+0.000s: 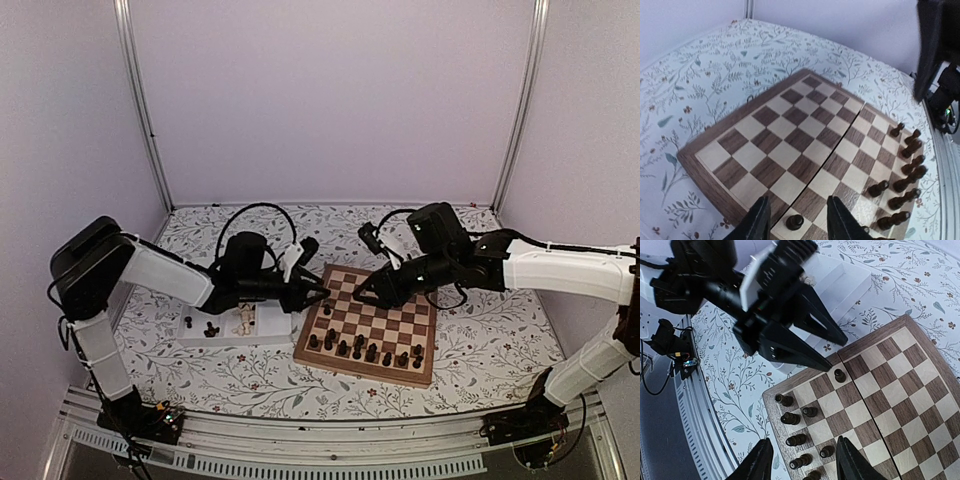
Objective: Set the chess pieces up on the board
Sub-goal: Place the chess piece on the chessboard, then pick up the chess piece from the chessboard.
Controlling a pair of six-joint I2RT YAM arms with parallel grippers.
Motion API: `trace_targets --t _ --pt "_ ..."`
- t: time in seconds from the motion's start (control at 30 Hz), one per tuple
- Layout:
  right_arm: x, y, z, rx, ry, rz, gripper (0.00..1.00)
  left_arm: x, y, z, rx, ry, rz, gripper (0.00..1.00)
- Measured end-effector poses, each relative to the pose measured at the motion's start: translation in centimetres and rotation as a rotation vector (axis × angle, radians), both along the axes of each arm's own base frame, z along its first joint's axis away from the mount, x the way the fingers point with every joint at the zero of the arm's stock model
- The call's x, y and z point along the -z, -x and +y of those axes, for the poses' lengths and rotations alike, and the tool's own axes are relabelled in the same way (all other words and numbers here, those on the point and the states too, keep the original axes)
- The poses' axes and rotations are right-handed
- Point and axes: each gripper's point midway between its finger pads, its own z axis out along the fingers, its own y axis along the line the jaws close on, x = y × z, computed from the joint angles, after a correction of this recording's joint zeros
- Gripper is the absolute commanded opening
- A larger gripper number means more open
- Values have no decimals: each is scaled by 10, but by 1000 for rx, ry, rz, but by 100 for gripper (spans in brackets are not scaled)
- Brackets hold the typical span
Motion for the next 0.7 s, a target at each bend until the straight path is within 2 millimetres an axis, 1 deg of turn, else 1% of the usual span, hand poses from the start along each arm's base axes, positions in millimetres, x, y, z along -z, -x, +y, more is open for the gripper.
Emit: trace_targets --t 0.1,0.23,0.27,0.3,0.37,0.4,0.47,0.5,0.57,0.6,0.67,0.7 --pt "10 -4 2 0 25 5 46 -50 1 2 -17 54 -72 45" --pt "22 -13 8 -2 64 4 46 -123 -2 8 -84 100 -163 47" --pt "24 -17 11 -4 71 1 46 -138 -4 9 -105 105 -176 48" --pt "25 -21 14 -7 77 -3 46 -157 -7 11 -134 111 -190 52" --pt "31 -28 21 -14 92 -6 46 -197 -14 19 -202 125 -224 61" --pt "35 -32 25 -20 100 -8 46 -214 -17 23 -232 130 -239 63" --pt "42 -38 32 -31 117 -4 46 -241 -24 37 -307 126 -257 64" --pt "47 -40 35 -40 126 1 46 -252 -28 44 -340 122 -267 64" --pt "58 -43 42 -57 140 16 46 -260 -35 54 -388 109 -277 63" --pt "62 -44 45 -65 146 23 46 -258 -39 60 -412 97 -279 63" --pt "73 -46 49 -80 164 45 46 -248 -49 71 -455 68 -274 61" --pt "78 -46 52 -86 172 55 46 -235 -55 80 -481 48 -265 60"
